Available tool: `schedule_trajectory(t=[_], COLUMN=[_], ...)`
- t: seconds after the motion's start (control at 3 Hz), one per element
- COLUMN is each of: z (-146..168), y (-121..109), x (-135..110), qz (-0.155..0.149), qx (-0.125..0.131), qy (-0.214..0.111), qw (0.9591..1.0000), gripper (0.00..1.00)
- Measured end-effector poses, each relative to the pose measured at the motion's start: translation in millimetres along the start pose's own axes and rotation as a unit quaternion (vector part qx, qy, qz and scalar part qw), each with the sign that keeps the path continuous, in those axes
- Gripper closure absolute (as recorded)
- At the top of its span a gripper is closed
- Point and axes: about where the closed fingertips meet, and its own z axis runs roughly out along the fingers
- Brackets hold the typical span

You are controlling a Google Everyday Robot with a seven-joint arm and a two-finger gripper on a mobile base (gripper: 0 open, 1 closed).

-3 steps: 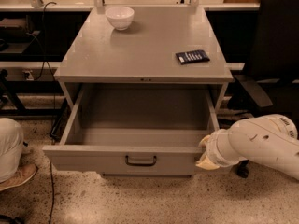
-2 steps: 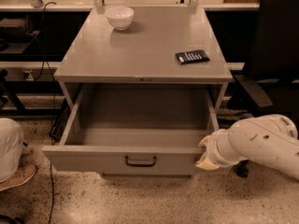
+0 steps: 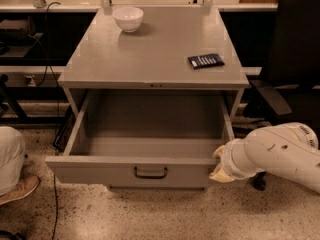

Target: Open top drawer

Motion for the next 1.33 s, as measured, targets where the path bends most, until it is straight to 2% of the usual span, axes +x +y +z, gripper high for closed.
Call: schedule_trajectory(t=[0.33, 0.67, 1.0, 1.33], z=[-2.7, -9.5, -28.6, -85.3], y=[-2.4, -9.6, -23.0, -66.1], x=[0.3, 3.5, 14.0, 34.1], qz=[-0.001, -0.003, 0.001, 0.003], qx=[0.001, 0.003, 0.012, 0.03], qy=[-0.003, -0.01, -0.022, -0.023], qw=[1.0, 0.9999, 0.9997, 0.9993], gripper=[0.08, 0.0, 0.0, 0.0])
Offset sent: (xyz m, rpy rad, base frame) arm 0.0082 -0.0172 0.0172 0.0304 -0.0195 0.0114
